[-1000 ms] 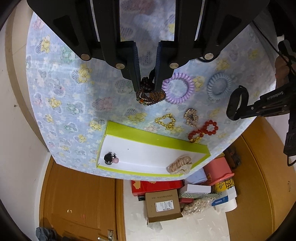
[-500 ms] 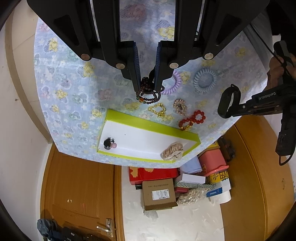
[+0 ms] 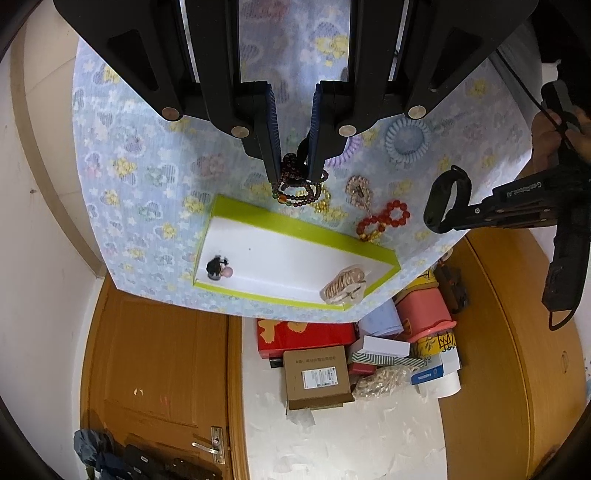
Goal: Organize jewelry
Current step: 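Carry the wristband and bracelet into the green tray and open both tools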
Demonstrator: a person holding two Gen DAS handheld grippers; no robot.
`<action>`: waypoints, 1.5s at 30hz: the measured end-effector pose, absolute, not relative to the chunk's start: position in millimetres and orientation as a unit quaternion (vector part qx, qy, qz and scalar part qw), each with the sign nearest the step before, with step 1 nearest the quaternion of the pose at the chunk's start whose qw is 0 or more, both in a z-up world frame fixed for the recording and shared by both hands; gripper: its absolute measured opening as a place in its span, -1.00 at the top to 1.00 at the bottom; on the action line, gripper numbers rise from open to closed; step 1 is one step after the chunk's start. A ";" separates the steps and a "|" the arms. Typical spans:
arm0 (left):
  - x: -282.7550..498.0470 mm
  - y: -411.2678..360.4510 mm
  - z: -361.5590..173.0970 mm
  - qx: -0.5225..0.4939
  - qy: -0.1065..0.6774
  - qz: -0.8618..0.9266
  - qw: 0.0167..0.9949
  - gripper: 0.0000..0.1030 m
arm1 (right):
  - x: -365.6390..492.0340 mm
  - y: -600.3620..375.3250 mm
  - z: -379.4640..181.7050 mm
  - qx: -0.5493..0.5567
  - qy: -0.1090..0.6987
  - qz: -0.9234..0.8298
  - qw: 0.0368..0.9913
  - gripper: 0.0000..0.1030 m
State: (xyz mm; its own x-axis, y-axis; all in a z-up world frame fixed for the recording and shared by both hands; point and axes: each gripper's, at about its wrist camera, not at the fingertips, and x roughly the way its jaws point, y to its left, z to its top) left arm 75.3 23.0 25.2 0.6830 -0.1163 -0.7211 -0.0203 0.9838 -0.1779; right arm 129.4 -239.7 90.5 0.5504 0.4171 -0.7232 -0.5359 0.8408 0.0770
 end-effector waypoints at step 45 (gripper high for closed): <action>316.3 -3.0 -12.8 -0.005 0.453 -0.009 0.892 0.82 | 298.8 -224.4 37.6 -0.065 0.426 0.208 0.878 0.71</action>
State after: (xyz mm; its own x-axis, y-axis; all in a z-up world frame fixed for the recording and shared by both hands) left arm 316.3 -3.0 -12.8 0.5902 -0.0202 -0.8070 0.0108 0.9998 -0.0171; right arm 298.8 -224.4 37.6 0.5515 0.3098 -0.7745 -0.4200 0.9053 0.0631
